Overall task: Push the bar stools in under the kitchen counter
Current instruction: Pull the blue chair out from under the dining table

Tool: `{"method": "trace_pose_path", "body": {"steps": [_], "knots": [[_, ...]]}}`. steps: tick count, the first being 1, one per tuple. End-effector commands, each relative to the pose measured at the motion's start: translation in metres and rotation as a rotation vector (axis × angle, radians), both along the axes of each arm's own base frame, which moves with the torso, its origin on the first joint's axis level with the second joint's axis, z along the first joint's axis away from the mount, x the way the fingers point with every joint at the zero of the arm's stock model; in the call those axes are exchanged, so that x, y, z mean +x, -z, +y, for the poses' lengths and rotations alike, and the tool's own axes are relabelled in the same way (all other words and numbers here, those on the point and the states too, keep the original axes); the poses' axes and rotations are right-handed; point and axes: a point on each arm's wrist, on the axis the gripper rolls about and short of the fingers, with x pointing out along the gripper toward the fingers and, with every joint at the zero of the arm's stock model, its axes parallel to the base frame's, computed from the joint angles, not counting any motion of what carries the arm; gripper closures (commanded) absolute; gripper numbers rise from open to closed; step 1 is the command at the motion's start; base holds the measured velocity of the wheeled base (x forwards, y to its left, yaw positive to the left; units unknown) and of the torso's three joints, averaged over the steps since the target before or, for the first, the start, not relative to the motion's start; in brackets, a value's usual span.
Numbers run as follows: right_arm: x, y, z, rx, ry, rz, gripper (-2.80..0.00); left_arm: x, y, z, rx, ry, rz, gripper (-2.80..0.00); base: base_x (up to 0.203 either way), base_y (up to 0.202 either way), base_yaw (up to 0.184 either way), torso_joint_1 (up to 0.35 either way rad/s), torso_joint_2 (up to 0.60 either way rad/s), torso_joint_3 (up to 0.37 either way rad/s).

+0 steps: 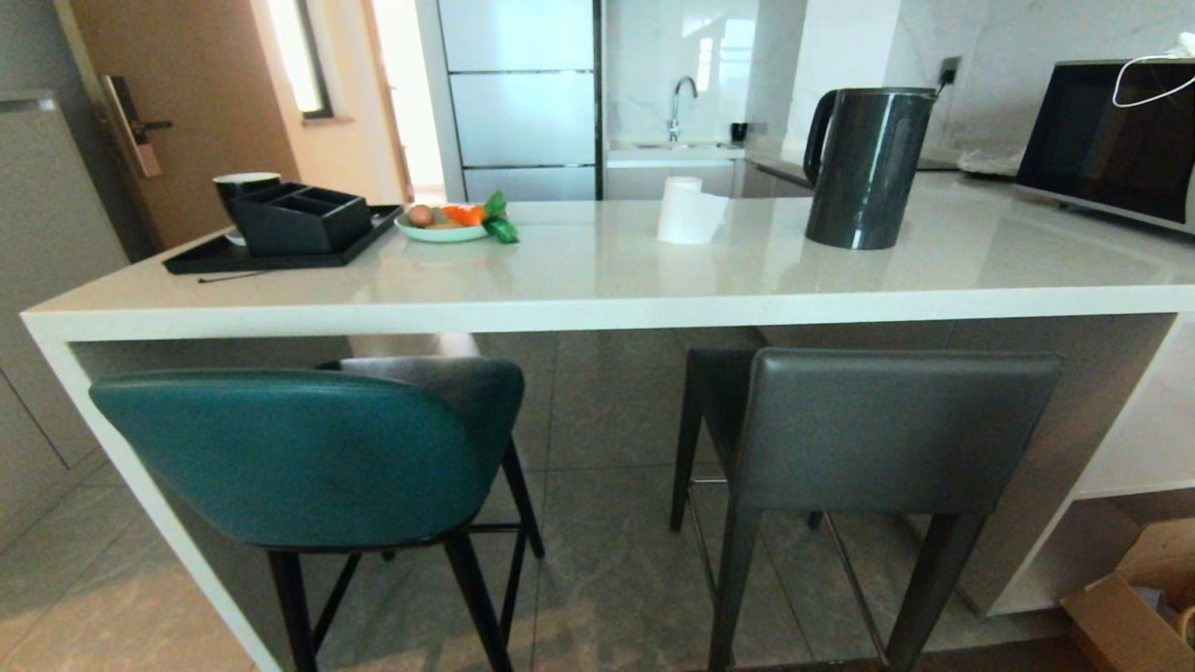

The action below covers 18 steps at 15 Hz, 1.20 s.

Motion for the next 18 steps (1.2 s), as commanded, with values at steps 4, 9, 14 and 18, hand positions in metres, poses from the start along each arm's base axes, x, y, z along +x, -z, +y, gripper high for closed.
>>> {"method": "trace_pose_path", "body": {"steps": [4, 9, 14, 18], "knots": [[0.0003, 0.0012, 0.0000, 0.000, 0.000, 0.004, 0.00, 0.0002, 0.0008, 0.0000, -0.002, -0.002, 0.003, 0.00, 0.000, 0.000, 0.000, 0.000, 0.00, 0.000], [0.0005, 0.0010, 0.0000, 0.002, 0.001, 0.004, 0.00, 0.0003, 0.0008, 0.0000, -0.002, -0.003, 0.004, 0.00, 0.000, 0.000, 0.000, -0.050, 0.15, 0.091], [0.0005, 0.0010, 0.0000, 0.000, 0.000, 0.004, 0.00, 0.0002, 0.0008, 0.0000, -0.002, -0.003, 0.003, 0.00, 0.000, 0.000, 0.000, -0.135, 0.43, 0.288], [0.0005, 0.0012, 0.0000, 0.002, 0.001, 0.006, 0.00, 0.0002, 0.0008, -0.0001, 0.001, -0.003, 0.007, 0.00, 0.000, 0.000, 0.000, -0.070, 0.28, 0.192]]}}
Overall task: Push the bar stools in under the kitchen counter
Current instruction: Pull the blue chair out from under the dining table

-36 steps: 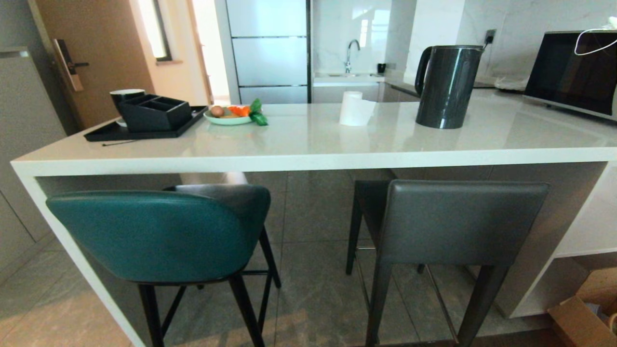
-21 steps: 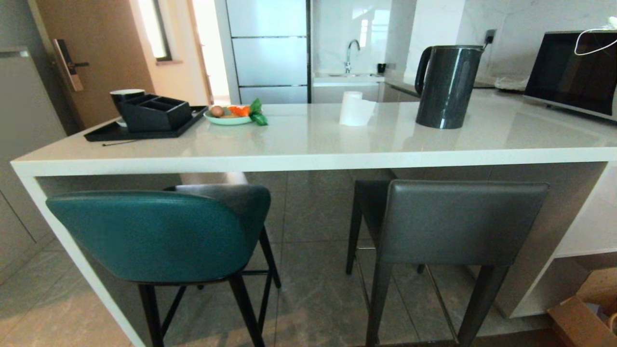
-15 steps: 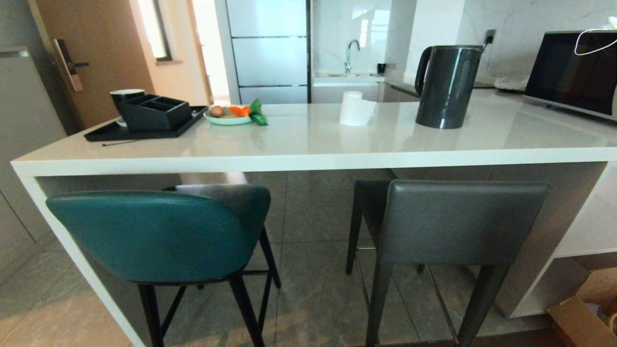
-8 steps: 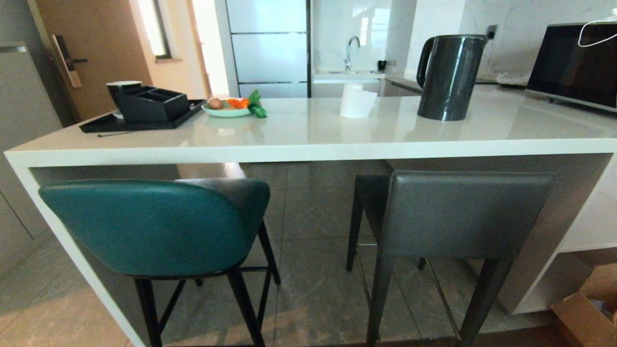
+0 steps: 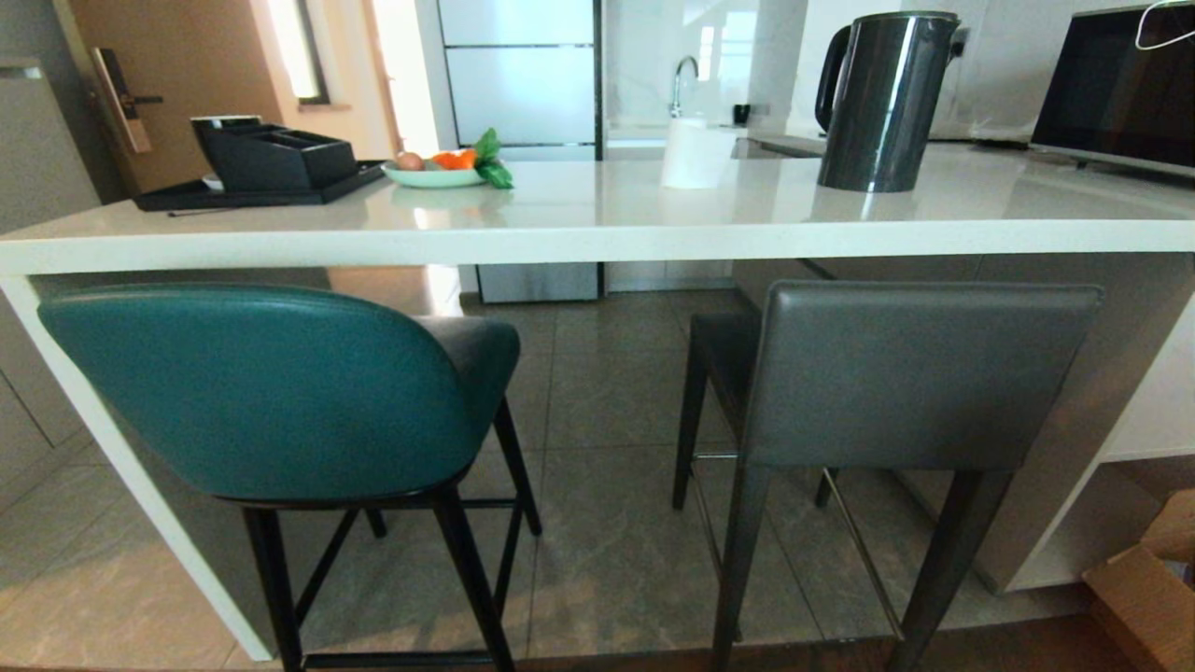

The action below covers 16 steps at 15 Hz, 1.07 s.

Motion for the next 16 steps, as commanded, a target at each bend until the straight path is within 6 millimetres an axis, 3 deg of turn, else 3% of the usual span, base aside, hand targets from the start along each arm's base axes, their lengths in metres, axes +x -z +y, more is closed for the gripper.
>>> {"method": "trace_pose_path", "body": {"steps": [1, 16], "knots": [[0.0005, 0.0012, 0.0000, 0.001, 0.000, 0.006, 0.00, 0.0002, 0.0004, 0.0000, 0.000, -0.001, 0.003, 0.00, 0.000, 0.000, 0.000, -0.014, 0.07, 0.041], [0.0005, 0.0012, 0.0000, -0.001, 0.000, 0.006, 0.00, 0.0002, 0.0002, 0.0001, -0.006, 0.002, -0.003, 0.00, 0.000, 0.007, 0.000, -0.001, 0.00, 0.005]]}}
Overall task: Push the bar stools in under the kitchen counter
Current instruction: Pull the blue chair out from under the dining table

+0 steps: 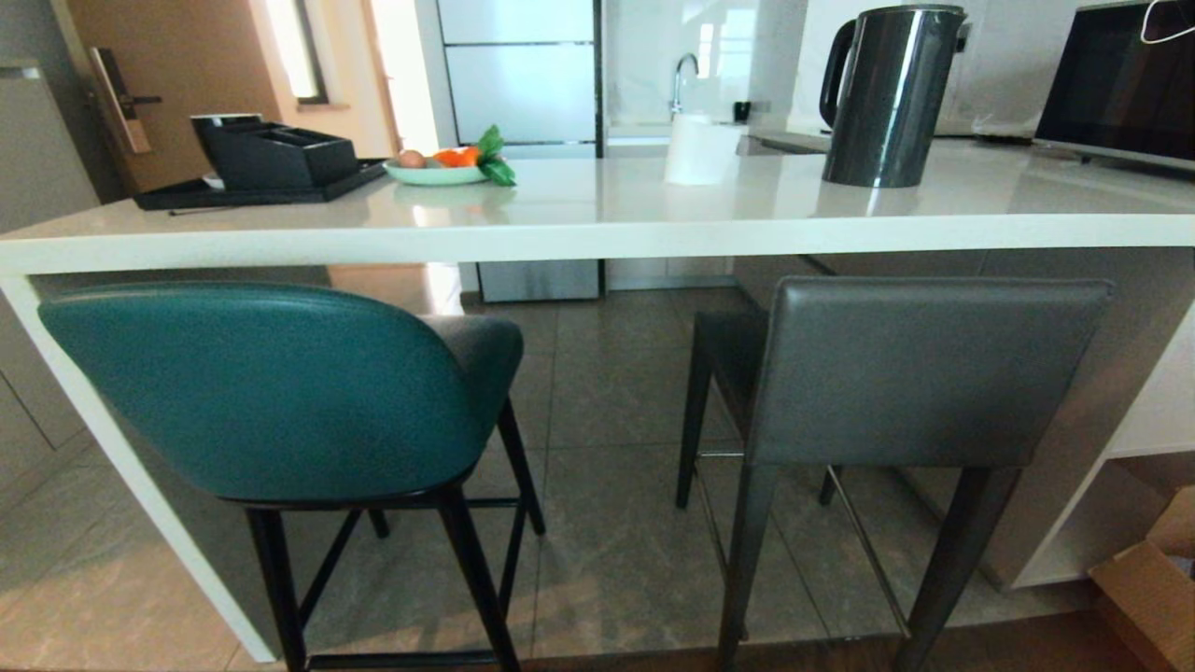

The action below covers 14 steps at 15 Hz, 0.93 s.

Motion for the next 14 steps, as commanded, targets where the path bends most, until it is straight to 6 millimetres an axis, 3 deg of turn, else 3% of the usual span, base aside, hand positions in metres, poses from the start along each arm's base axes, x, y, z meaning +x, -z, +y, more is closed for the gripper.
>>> {"method": "trace_pose_path", "body": {"steps": [1, 14], "knots": [[0.0005, 0.0013, 0.0000, 0.000, 0.000, 0.006, 0.00, 0.0002, 0.0007, 0.0000, -0.002, 0.000, 0.002, 0.00, 0.002, 0.158, 0.001, -0.002, 0.01, 0.003], [0.0005, 0.0013, 0.0000, 0.001, 0.000, 0.006, 0.00, 0.0002, 0.0007, 0.0000, 0.000, 0.000, 0.002, 0.00, 0.000, 0.196, -0.001, 0.003, 0.00, 0.003]]}}
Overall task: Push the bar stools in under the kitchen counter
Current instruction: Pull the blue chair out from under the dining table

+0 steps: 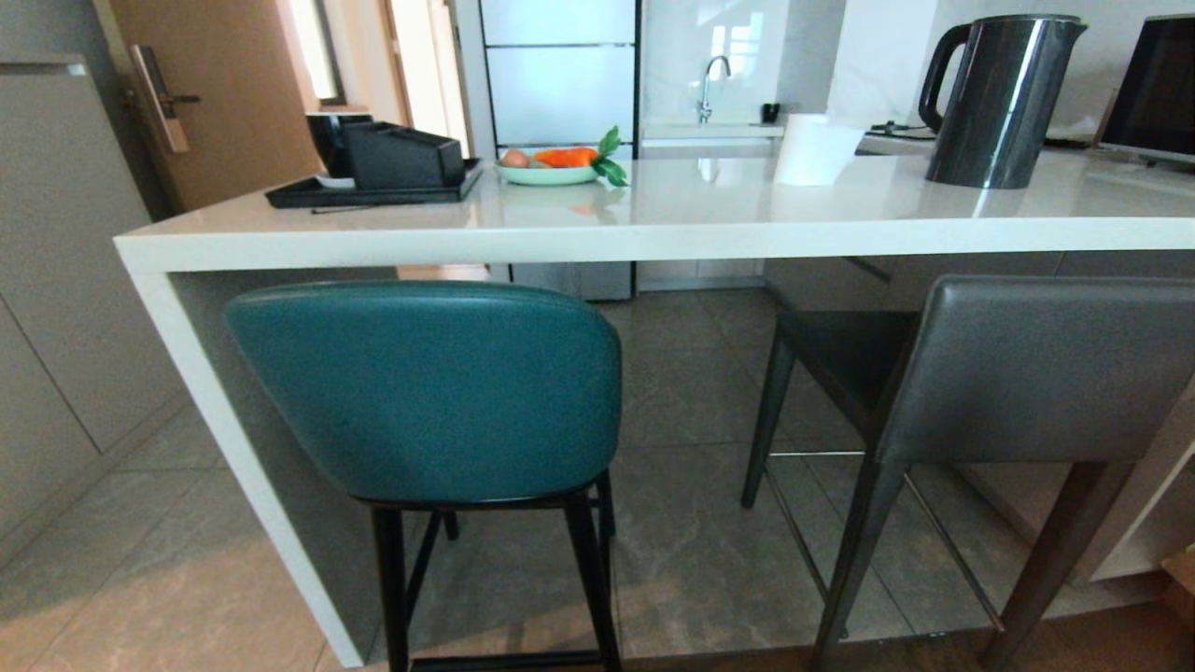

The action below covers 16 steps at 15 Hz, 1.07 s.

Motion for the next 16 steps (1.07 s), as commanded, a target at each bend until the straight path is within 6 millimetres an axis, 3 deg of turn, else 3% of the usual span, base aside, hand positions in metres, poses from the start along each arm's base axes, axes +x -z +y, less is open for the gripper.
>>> {"method": "trace_pose_path", "body": {"steps": [1, 9, 16], "knots": [[0.0005, 0.0012, 0.0000, 0.000, 0.000, 0.006, 0.00, 0.0002, 0.0008, 0.0000, 0.000, -0.001, 0.003, 0.00, 0.000, 0.195, -0.002, 0.003, 0.00, 0.002], [0.0005, 0.0012, 0.0000, 0.000, 0.000, 0.006, 0.00, 0.0002, 0.0008, 0.0000, 0.000, -0.003, 0.003, 0.00, 0.000, 0.190, -0.001, 0.003, 0.00, 0.002], [0.0003, 0.0009, 0.0000, -0.012, -0.002, 0.001, 0.00, 0.0002, 0.0008, 0.0000, 0.000, -0.003, 0.003, 0.00, 0.000, 0.015, 0.000, 0.000, 0.00, 0.000]]}}
